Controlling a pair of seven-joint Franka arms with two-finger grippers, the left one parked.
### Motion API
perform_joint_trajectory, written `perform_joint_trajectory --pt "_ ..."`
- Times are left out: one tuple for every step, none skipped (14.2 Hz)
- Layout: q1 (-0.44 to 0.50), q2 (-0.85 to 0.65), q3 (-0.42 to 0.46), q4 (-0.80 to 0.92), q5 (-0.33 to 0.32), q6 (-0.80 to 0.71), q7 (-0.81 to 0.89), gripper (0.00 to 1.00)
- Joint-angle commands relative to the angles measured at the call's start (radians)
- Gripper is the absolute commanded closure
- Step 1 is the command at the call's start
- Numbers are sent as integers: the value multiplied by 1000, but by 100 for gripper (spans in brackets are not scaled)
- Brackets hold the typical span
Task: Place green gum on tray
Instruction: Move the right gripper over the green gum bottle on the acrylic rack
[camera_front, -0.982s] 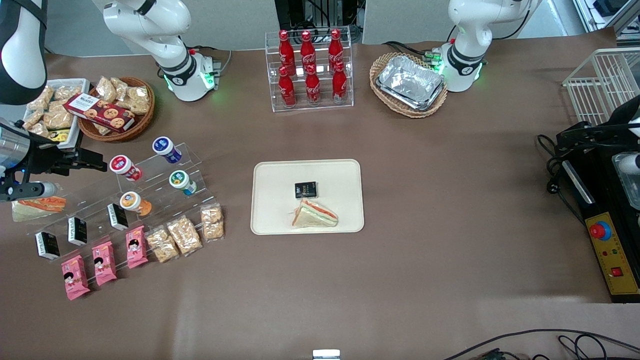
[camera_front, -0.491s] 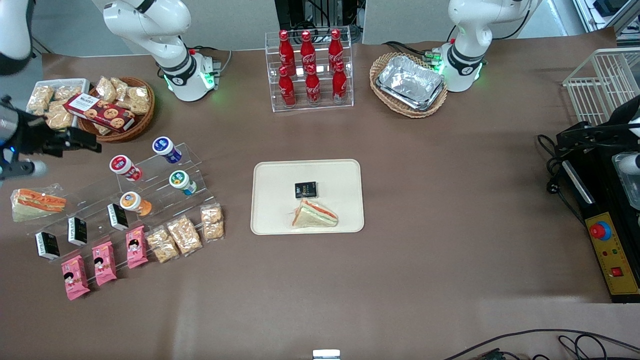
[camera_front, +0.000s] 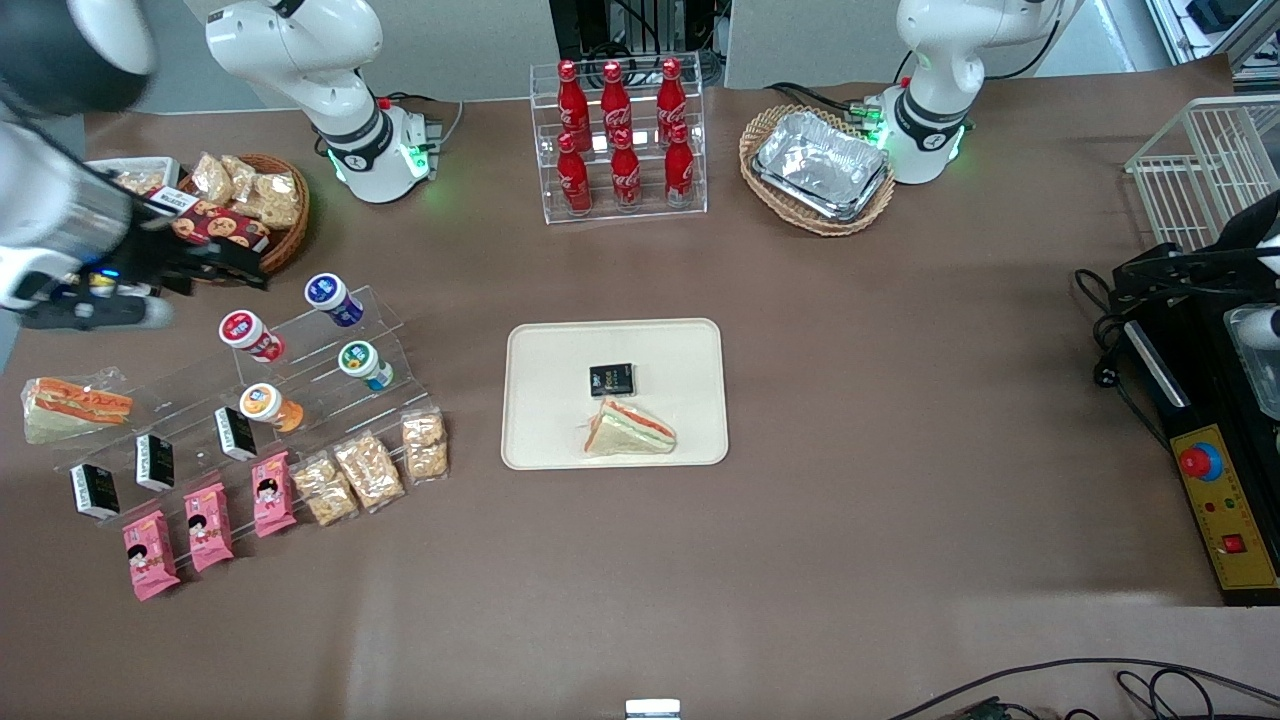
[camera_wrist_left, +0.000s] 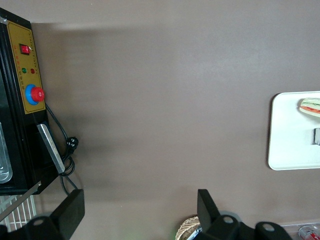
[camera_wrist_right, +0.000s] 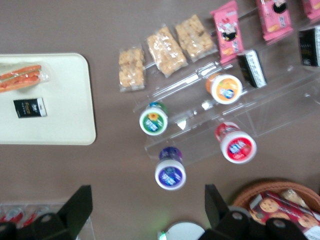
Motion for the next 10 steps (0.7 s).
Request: perform_joint_trajectory --pt "42 -101 -6 -268 10 246 21 0" --pt "43 -95 -6 -307 7 294 19 0" --pt "45 -90 -6 -348 1 346 19 0" --pt "45 -87 -5 -395 -1 400 19 0" --pt "45 -80 1 -431 -1 449 18 0" --pt "50 -63 5 -445 -2 473 16 0" --pt "62 -40 12 -445 -10 478 16 0" --pt "63 -23 15 -445 -28 486 18 0" --pt "65 -6 15 -446 -36 494 18 0" --pt "66 11 15 -447 -36 507 18 0"
